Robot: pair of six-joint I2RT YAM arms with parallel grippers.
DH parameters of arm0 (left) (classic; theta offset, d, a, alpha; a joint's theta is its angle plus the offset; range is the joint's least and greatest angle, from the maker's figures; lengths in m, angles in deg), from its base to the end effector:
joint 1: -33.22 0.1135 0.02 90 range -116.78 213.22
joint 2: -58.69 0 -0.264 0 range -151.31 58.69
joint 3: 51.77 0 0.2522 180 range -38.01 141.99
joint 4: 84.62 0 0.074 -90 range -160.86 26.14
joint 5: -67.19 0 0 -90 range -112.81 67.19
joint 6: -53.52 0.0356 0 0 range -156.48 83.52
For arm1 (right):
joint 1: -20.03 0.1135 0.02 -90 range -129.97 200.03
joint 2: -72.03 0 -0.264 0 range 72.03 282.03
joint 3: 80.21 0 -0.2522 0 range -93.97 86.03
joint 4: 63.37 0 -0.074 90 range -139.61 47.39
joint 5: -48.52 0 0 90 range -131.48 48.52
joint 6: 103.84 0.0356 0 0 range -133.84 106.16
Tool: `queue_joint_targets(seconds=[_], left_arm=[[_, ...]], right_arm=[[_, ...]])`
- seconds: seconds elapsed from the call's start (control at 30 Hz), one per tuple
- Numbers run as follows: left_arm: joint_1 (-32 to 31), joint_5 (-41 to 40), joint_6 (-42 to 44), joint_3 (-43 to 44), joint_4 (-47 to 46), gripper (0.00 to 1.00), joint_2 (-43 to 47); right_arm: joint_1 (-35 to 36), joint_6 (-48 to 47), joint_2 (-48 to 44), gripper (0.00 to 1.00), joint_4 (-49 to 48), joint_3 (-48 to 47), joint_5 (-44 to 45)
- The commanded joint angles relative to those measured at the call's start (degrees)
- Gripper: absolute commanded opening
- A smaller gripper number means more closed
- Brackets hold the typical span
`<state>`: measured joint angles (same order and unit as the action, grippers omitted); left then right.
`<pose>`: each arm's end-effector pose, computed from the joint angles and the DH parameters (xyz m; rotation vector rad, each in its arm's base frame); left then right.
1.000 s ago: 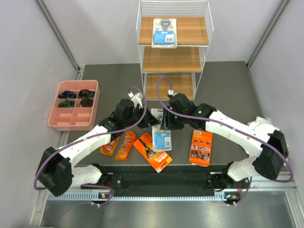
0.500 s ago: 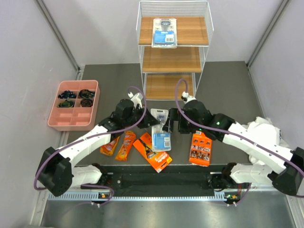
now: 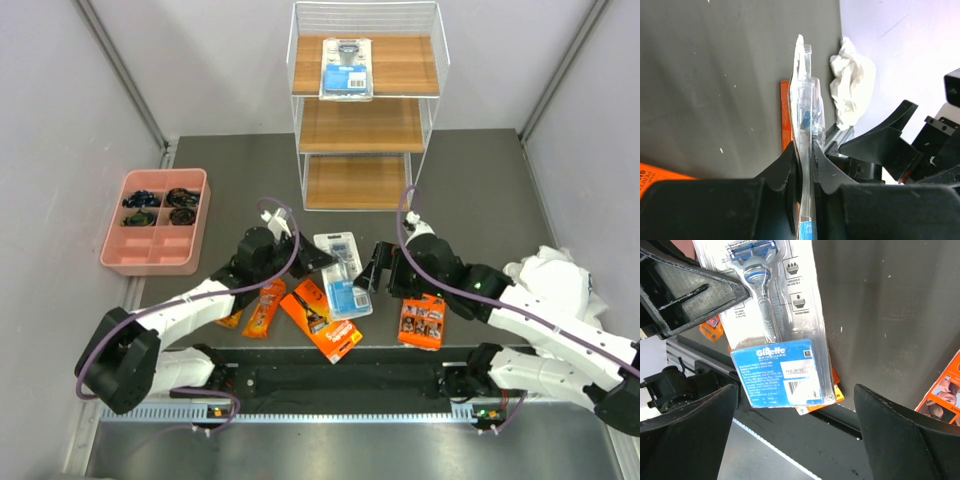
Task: Place and organize the shaving razors onto the shelf
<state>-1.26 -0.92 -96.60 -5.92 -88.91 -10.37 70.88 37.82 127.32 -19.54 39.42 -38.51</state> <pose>0.2057 -0.1574 0.2260 -0.1874 2.1615 -1.4101 0.1317 0.1588 0.2843 0.0469 2.4058 0.8611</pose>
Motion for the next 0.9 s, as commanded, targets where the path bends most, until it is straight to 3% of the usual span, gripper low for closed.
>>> queue_joint_targets(seconds=[0.0, 0.43, 0.67, 0.87], left_arm=[[0.38, 0.79, -7.2, -3.35, -17.88, 0.0, 2.26], [1.96, 0.61, -14.67, -8.19, -30.45, 0.0, 1.3], [2.57, 2.45, -19.15, -9.42, -37.49, 0.0, -2.22], [2.66, 2.81, -21.27, -10.21, -41.63, 0.0, -4.86]], right_arm=[[0.57, 2.74, -4.65, 0.99, -2.56, 1.43, 1.52], [0.57, 11.09, -13.97, 0.99, -10.02, 13.81, 0.64], [0.57, 14.35, -20.21, 0.99, -27.12, 23.48, -0.5], [0.57, 15.05, -22.07, 0.99, -31.56, 26.92, -1.55]])
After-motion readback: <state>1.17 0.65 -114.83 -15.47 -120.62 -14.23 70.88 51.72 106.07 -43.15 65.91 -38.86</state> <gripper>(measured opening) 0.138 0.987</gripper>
